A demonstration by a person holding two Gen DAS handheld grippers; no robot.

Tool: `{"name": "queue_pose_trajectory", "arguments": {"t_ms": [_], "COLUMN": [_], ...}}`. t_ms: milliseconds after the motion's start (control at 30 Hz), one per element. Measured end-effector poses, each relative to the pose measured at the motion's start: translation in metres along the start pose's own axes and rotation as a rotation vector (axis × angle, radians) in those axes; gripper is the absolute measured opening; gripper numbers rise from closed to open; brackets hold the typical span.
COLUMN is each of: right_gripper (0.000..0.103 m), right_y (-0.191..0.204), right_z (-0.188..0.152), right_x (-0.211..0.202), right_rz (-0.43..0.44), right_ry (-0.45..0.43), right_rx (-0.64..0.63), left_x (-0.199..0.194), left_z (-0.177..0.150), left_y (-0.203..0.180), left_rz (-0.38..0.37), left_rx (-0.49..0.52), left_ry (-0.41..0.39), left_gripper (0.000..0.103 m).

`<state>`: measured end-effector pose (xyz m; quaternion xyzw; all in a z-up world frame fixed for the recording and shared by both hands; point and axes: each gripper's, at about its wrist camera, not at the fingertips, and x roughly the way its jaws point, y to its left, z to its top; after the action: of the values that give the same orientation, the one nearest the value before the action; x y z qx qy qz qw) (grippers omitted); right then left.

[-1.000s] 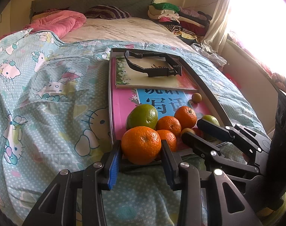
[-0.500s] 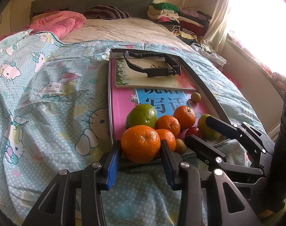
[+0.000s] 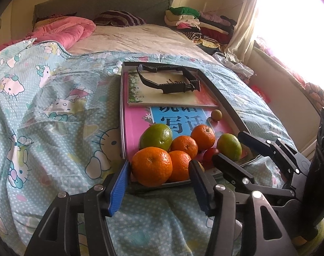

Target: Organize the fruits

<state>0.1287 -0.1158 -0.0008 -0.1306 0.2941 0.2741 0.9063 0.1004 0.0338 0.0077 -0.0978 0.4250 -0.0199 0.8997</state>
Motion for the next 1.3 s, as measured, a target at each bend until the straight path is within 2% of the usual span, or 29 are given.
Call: {"name": "queue_pose_trajectory", "arguments": {"t_ms": [433, 567, 767, 1100, 1300], "right_gripper": [0.075, 0.078, 0.080, 0.080, 0.080], "right_y": [-0.006, -0.007, -0.010, -0.013, -0.017], "right_z": [0.001, -0.003, -0.023, -0.074, -0.089], "right_x": [-0.024, -0.038, -0.061, -0.077, -0.081], "right_rz": [-0.057, -0.077, -0.031, -0.032, -0.085], "right_ry": [-0.048, -0.064, -0.064, -0.021, -0.031], "right_rx": [0.028, 0.042, 0.100, 0.196, 0.235], "left_x": [-0.022, -0.033, -0.036, -0.024, -0.023], "left_z": [0.003, -0.006, -0.033, -0.077, -0.086], "left_y": [-0.003, -0.004, -0.006, -0.015, -0.024], "left_rz": [0.003, 0.020, 0.053, 0.093, 0.119], "left_rx": [-0.011, -0.025, -0.071, -0.077, -0.060], "left_ry": [-0.066, -0.090, -0.088, -0.033, -0.030], "left_gripper": [0.078, 0.091, 0.094, 0.094, 0.094]}}
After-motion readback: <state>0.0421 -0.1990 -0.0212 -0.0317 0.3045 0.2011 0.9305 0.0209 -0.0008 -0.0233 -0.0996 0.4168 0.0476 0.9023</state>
